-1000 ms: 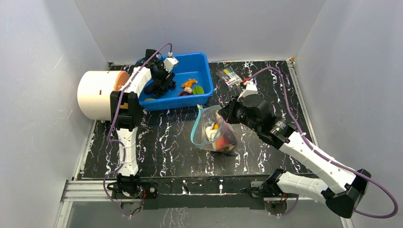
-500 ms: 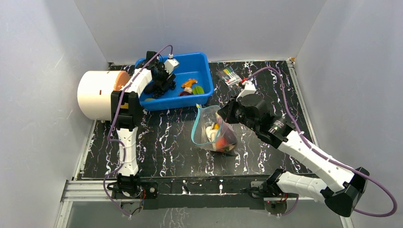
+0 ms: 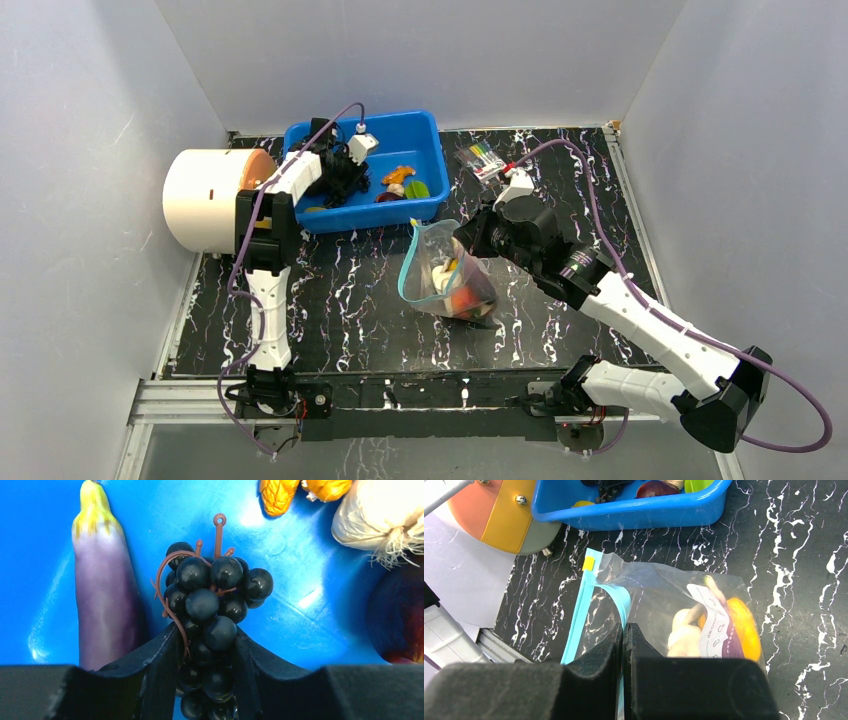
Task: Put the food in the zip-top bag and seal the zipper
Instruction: Pick up the fake fruit from the bin.
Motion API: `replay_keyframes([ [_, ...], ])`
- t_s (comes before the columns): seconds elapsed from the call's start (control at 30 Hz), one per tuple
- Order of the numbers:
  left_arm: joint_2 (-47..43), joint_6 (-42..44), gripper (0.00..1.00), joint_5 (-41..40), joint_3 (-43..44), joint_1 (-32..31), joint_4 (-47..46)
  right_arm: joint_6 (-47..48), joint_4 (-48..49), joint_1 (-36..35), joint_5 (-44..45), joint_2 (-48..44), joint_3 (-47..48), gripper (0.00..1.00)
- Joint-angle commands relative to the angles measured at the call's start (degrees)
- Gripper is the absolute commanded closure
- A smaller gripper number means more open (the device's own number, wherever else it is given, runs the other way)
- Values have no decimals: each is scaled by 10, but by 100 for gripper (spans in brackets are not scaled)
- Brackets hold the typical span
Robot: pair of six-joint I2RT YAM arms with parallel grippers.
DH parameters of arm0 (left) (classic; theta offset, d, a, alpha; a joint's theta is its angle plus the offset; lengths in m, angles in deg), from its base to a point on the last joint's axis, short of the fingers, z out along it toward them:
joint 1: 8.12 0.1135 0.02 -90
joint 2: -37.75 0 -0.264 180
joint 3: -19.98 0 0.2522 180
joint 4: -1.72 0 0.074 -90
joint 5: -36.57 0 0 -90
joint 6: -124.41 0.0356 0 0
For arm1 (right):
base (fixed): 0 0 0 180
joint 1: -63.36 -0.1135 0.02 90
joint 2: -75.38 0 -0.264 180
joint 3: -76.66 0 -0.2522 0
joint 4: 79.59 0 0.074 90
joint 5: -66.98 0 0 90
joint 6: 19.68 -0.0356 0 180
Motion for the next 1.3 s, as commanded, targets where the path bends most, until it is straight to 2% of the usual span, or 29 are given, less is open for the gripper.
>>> replay_keyframes([
  [0.0,-53,-17,74,48,-27,2,-3,2,48,-2,-1,0,8,100],
  [0.03,-66,-23,86,51,-33,2,-13,2,48,-3,-1,0,8,100],
  [0.07,-83,-32,94,52,-42,2,-28,3,49,-3,-2,-1,8,100],
  [0.1,-95,-40,97,54,-52,2,-41,2,48,-2,-3,-2,8,100],
  [0.43,-205,-117,100,76,-144,1,-148,-12,52,-2,-2,-26,-12,100],
  [0.6,-231,-149,99,96,-155,1,-160,-17,52,-2,-4,-36,-26,100],
  [0.77,-265,-233,98,133,-183,1,-198,-28,49,-2,7,-44,-33,100],
  [0.97,-336,-306,97,167,-256,1,-260,-28,57,-2,11,-50,-26,100],
  [1.27,-439,-360,98,167,-322,1,-313,-39,70,-2,19,-59,-29,100],
])
